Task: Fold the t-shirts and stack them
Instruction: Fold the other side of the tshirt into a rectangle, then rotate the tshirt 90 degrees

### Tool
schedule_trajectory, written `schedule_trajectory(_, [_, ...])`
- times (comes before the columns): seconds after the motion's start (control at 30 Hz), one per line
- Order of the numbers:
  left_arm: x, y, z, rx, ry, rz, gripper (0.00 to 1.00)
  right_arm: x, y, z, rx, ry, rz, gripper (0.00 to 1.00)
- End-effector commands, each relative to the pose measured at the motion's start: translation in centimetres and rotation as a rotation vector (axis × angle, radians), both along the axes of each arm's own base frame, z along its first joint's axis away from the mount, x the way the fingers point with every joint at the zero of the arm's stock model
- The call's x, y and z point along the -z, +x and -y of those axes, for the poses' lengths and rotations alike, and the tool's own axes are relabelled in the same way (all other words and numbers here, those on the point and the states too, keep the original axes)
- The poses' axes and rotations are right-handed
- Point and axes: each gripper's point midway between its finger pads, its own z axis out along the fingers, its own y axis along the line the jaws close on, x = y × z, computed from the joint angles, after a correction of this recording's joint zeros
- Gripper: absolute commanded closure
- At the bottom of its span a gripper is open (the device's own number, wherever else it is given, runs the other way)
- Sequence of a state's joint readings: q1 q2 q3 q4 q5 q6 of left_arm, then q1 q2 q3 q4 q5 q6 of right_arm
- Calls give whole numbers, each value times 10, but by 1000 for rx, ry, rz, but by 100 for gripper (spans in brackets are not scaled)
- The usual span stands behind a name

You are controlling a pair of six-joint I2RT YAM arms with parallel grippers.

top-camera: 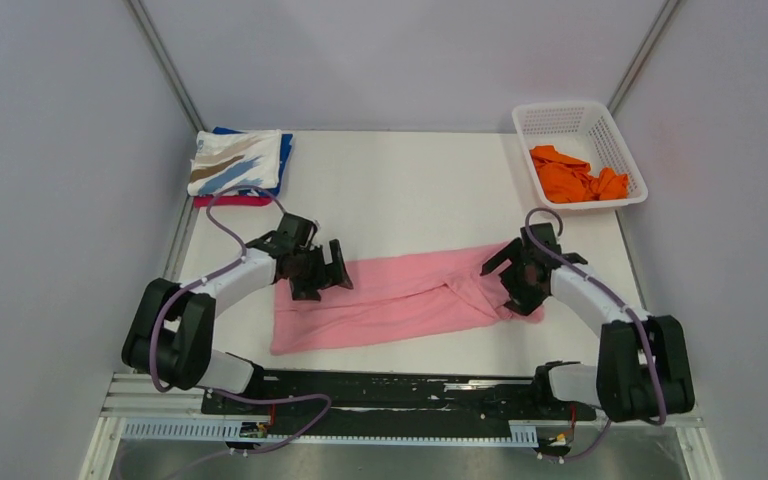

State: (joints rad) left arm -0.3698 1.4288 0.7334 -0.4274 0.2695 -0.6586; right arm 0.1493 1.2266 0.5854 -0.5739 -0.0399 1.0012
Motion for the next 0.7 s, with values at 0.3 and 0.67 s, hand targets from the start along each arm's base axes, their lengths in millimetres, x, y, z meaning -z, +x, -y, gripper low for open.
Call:
schedule_trajectory(0.3, [-8,-27,77,207,-204,34,0,16,262,-29,-275,8,264,0])
schedule_trajectory(0.67, [-2,-36,153,402,-296,-36,0,-6,416,-109,-624,10,616,0])
